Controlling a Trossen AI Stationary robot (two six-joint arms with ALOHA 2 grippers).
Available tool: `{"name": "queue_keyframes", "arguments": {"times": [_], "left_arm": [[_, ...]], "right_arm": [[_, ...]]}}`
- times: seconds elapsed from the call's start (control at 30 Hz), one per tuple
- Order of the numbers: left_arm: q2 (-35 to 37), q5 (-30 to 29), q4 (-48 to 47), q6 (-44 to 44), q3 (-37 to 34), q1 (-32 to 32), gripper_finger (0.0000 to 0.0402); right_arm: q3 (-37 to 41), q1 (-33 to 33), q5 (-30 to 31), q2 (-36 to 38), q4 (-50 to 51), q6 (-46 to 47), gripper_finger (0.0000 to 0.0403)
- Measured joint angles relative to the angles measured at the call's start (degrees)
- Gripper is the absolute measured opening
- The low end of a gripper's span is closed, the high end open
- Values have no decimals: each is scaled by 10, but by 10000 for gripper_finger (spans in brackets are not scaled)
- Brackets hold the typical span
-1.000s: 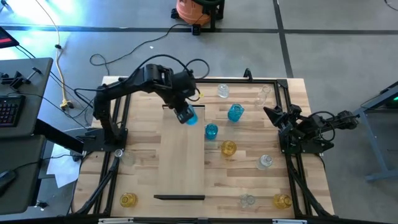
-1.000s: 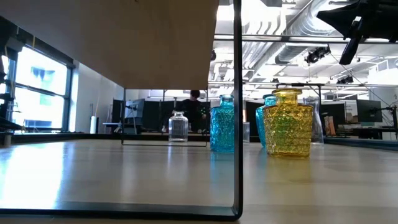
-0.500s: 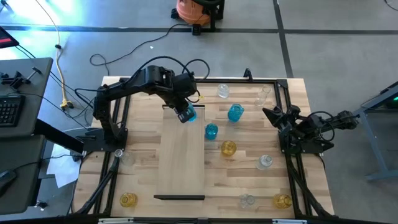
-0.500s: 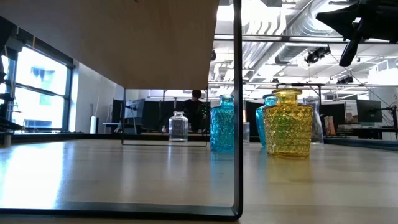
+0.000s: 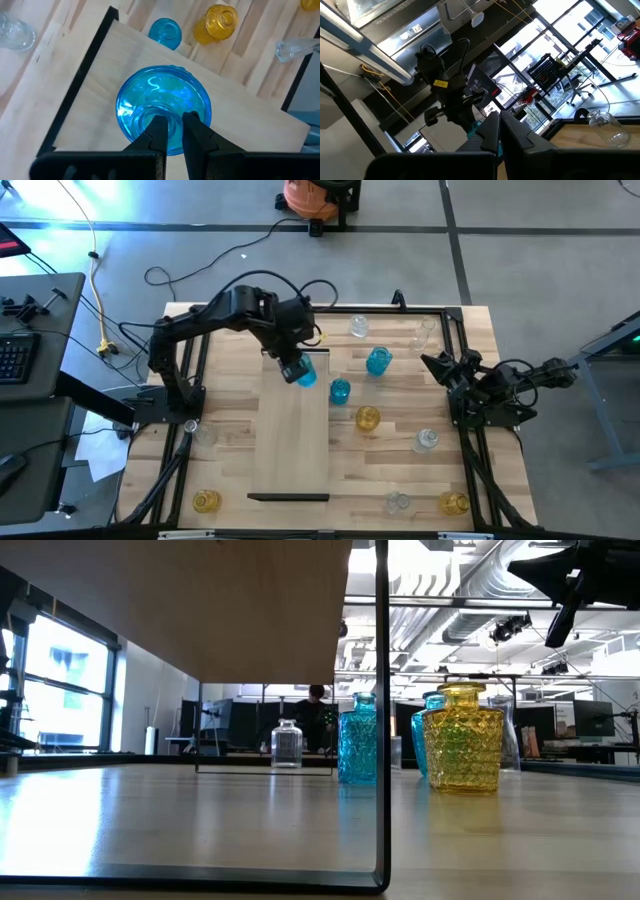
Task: Sort vases onto shelf
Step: Put the left blue vase on the shelf
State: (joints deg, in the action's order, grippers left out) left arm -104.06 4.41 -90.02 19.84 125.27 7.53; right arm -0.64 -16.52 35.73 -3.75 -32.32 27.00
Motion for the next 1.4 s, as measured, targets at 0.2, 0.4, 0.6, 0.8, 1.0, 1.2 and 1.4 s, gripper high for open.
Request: {"name": "queue_keyframes", "arguments": {"times": [0.2, 0.4, 0.6, 0.8, 1.0, 1.2, 1.4], "left_arm": [[32, -6, 0, -37, 0, 4, 21], [73, -41, 0, -29, 0, 25, 21], [124, -41, 0, -25, 0, 35, 21], [180, -104, 3, 19, -13, 60, 21], [236, -97, -1, 39, -161, 75, 21], [253, -83, -1, 67, -256, 57, 27], [240, -95, 0, 80, -260, 42, 24]], "right_arm": [[0, 0, 0, 0, 0, 0, 0], [0, 0, 0, 0, 0, 0, 0], [0, 0, 0, 0, 0, 0, 0], [0, 0, 0, 0, 0, 0, 0], [0, 0, 0, 0, 0, -2, 0], [0, 0, 0, 0, -1, 0, 0], [0, 0, 10, 0, -1, 0, 0]]}}
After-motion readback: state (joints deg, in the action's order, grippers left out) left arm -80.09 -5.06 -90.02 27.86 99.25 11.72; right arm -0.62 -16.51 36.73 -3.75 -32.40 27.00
